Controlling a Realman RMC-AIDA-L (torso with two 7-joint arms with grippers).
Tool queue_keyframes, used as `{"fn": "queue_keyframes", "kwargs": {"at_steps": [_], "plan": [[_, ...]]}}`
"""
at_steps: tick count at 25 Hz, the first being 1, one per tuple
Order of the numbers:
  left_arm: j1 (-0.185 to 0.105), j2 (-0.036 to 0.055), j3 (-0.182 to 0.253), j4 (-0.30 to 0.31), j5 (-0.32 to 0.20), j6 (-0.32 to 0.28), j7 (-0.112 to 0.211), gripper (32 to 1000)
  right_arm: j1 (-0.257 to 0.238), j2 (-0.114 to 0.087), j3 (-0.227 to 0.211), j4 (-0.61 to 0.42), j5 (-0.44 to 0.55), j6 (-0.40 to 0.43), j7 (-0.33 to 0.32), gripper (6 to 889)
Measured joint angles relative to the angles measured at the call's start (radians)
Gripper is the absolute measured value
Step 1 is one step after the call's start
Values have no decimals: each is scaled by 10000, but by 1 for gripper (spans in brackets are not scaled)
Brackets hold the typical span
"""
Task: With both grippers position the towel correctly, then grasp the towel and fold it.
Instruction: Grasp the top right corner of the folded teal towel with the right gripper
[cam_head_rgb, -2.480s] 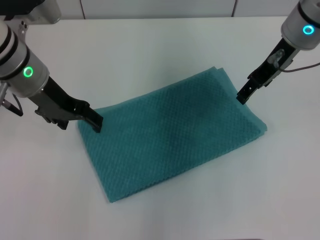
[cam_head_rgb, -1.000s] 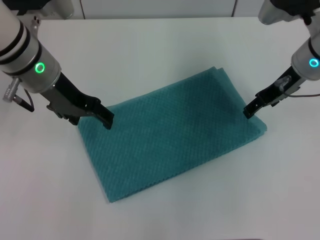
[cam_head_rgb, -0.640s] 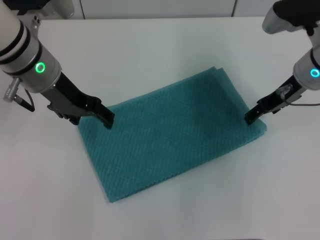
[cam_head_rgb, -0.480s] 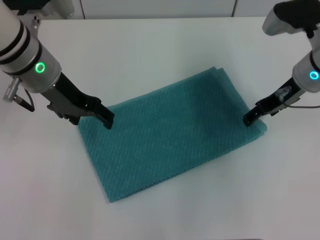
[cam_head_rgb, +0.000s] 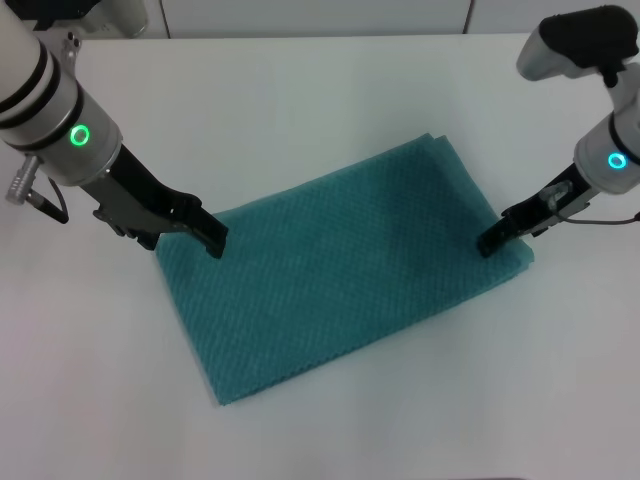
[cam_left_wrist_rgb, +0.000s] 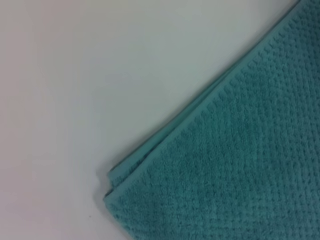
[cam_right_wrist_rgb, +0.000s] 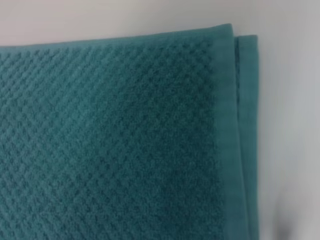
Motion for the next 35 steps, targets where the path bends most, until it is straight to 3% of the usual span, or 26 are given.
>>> {"fn": "queue_keyframes", "kwargs": {"at_steps": [4, 35], "plan": [[0, 0, -1, 0, -6, -1, 0, 908, -31, 101, -10, 88, -1, 201, -25, 851], [1, 0, -1, 0, -28, -32, 0, 909, -133, 249, -1, 520, 30, 884, -122, 851]]}}
